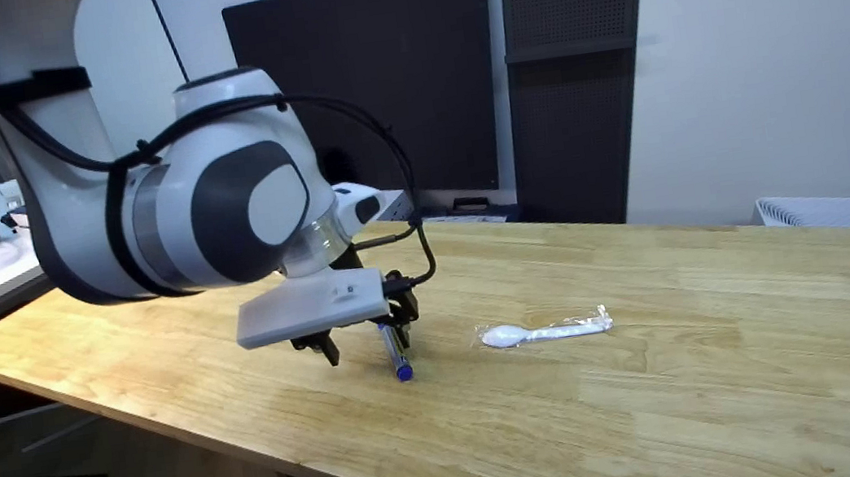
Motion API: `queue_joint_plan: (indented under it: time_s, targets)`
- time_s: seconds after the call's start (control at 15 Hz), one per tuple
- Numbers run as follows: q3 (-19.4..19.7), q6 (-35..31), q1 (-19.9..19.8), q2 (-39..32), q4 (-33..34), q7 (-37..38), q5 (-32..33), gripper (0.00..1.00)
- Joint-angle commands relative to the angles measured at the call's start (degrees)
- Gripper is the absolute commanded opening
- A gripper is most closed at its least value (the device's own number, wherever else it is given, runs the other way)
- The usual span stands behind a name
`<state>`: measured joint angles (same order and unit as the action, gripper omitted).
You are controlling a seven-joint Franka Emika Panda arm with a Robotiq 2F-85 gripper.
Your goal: Move the marker away from you
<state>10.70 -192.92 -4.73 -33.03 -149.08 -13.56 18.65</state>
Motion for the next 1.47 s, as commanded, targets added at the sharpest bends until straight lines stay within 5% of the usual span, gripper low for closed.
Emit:
queue_joint_plan:
  time_s: [0.0, 0.13, 0.8, 1.07, 1.27, 1.4]
  targets:
    - [-4.7, -0.1, -5.2, -4.9, 5.2, -0.9, -1.1, 0.75]
    - [-6.3, 0.8, -7.2, -6.0, 7.2, -1.4, -0.6, 0.7]
    - [-14.7, 10.8, -15.6, -3.0, 10.2, -5.3, 0.6, 0.0]
    - [-21.2, 21.8, -19.6, 0.0, 11.3, -6.0, -4.8, 0.06]
    - [-18.7, 29.0, -13.4, 2.9, 14.1, -0.2, -12.6, 0.06]
    - [-14.5, 27.6, -7.6, 3.4, 16.2, 5.1, -14.9, 0.06]
